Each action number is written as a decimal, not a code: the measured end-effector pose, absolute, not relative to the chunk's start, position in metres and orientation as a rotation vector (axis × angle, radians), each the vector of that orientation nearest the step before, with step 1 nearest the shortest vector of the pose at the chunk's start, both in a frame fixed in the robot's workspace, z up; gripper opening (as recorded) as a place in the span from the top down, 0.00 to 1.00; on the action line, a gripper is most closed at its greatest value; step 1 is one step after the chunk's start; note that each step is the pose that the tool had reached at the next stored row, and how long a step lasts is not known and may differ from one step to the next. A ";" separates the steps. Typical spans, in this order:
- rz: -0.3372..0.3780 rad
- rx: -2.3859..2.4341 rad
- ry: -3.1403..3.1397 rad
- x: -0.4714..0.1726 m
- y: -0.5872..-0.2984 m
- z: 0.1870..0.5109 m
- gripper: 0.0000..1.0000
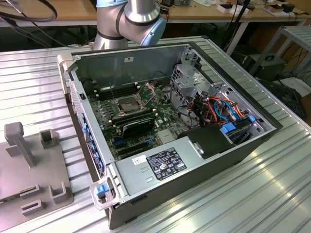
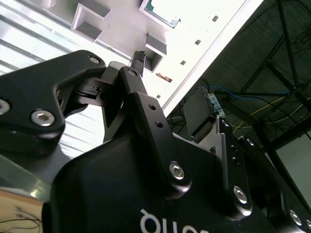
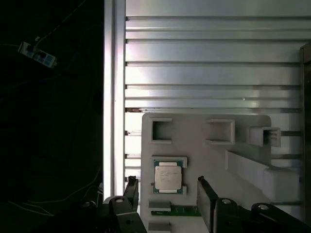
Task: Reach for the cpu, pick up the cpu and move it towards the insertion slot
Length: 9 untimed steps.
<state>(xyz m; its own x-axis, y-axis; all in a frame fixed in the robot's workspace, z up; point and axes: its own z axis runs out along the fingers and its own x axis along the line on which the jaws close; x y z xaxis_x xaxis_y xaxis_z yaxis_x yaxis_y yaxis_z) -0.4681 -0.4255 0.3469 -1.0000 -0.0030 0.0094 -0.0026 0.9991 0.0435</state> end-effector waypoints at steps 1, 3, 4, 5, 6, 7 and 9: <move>-0.068 0.004 -3.131 -0.468 -0.426 0.346 0.40; -0.068 0.004 -3.131 -0.468 -0.426 0.343 0.40; -0.068 0.004 -3.131 -0.468 -0.426 0.342 0.40; -0.068 0.004 -3.131 -0.468 -0.426 0.340 0.40; -0.068 0.004 -3.131 -0.468 -0.425 0.339 0.40; -0.068 0.004 -3.131 -0.468 -0.425 0.339 0.40; -0.068 0.004 -3.131 -0.468 -0.425 0.337 0.40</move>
<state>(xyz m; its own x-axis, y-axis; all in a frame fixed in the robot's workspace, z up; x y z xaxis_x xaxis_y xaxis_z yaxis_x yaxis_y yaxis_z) -0.4682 -0.4255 0.3370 -1.0000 -0.0030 0.0094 -0.0026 0.9991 0.0435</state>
